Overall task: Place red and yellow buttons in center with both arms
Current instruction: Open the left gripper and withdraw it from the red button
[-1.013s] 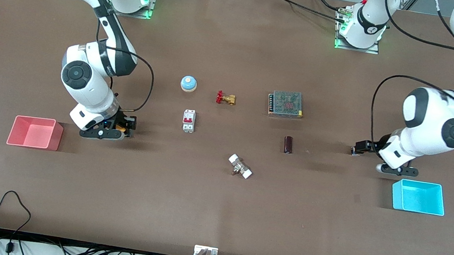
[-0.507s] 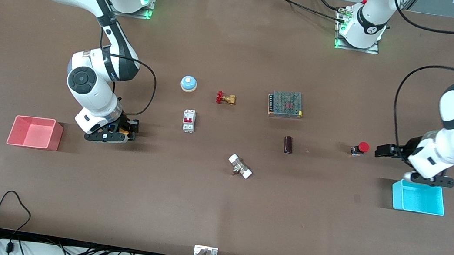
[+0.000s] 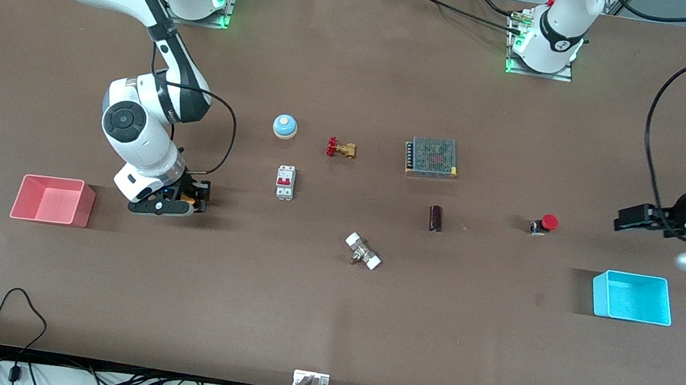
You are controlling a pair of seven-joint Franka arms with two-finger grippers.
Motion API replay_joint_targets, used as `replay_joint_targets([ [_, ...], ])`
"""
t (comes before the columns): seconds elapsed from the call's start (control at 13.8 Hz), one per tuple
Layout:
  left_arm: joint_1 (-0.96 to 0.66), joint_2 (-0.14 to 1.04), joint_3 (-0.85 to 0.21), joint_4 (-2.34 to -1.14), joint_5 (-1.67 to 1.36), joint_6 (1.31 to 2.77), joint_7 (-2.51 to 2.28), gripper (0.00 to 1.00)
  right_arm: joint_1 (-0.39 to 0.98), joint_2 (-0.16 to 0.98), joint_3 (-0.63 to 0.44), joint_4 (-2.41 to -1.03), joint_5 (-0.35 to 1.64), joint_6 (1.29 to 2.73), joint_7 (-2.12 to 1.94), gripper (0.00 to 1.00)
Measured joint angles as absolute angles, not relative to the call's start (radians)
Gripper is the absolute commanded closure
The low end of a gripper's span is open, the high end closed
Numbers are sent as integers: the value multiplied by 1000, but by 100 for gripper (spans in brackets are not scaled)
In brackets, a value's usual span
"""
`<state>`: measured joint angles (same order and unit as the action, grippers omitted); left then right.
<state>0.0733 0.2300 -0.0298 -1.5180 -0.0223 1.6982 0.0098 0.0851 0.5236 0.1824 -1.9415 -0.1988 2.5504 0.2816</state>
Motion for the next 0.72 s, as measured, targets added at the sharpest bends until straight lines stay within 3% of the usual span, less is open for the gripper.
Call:
replay_joint_targets([
  [0.51, 15, 205, 23, -1514, -40, 1701, -64, 0, 85, 532, 181, -1941, -199, 2566, 282, 40],
  [0.65, 12, 205, 23, -1514, -40, 1701, -64, 0, 85, 532, 181, -1933, -199, 2570, 282, 21],
  [0.72, 10, 205, 23, -1514, -40, 1701, -64, 0, 85, 530, 181, -1920, -199, 2569, 282, 4],
])
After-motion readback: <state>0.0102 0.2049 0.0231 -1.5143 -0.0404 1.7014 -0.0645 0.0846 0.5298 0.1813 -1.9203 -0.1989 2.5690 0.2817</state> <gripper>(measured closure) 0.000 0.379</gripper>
